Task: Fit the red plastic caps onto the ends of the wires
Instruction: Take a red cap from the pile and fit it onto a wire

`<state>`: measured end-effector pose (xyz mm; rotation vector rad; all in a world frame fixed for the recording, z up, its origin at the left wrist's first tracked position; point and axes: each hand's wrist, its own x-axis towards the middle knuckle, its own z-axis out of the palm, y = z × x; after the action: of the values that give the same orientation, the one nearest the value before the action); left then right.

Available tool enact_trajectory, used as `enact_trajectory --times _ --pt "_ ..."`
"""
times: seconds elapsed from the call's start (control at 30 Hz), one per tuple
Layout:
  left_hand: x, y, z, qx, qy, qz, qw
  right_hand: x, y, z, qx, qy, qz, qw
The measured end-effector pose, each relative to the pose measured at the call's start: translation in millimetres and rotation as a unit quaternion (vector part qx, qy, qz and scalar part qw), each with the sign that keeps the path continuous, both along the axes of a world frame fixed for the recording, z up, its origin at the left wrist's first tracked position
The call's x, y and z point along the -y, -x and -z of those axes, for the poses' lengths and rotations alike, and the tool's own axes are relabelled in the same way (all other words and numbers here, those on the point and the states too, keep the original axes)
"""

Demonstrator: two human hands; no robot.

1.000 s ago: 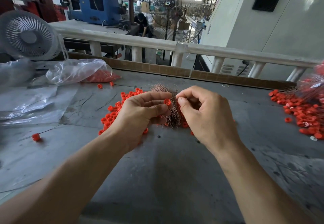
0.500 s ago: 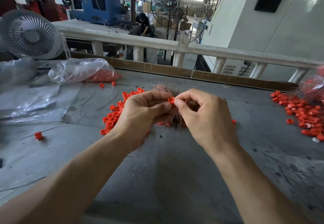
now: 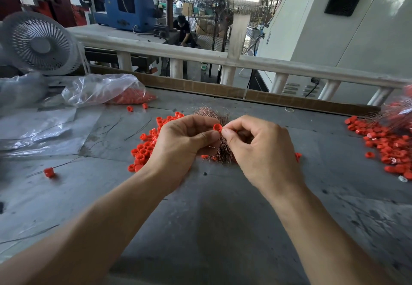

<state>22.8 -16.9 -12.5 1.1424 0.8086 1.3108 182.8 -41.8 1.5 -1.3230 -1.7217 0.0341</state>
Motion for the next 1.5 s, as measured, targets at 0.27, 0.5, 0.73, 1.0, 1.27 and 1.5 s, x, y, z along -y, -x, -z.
enact_trajectory --times 0.27,0.5,0.73,1.0,1.27,1.5 --pt "-0.1 0.4 1.4 0.007 -0.008 -0.001 1.000 0.6 0.5 -0.3 0.018 -0.004 0.001 1.000" --pt "-0.9 0.1 1.7 0.015 -0.003 0.010 1.000 -2.5 -4.1 1.3 0.016 -0.005 0.015 1.000" --pt "0.1 1.9 2.1 0.021 0.005 0.023 0.999 -3.8 -8.9 -0.6 -0.012 0.014 0.005 1.000" --pt "-1.4 2.1 0.6 0.048 0.016 0.031 0.998 -2.1 -9.6 -3.1 -0.011 0.016 -0.024 1.000" --pt "-2.5 4.0 -0.7 0.036 0.003 0.033 0.999 -1.2 -9.7 -4.3 -0.038 0.039 -0.056 0.997" --pt "0.0 5.7 -4.4 0.045 -0.010 0.049 0.998 -3.3 -8.9 -0.8 -0.038 0.066 -0.063 0.995"
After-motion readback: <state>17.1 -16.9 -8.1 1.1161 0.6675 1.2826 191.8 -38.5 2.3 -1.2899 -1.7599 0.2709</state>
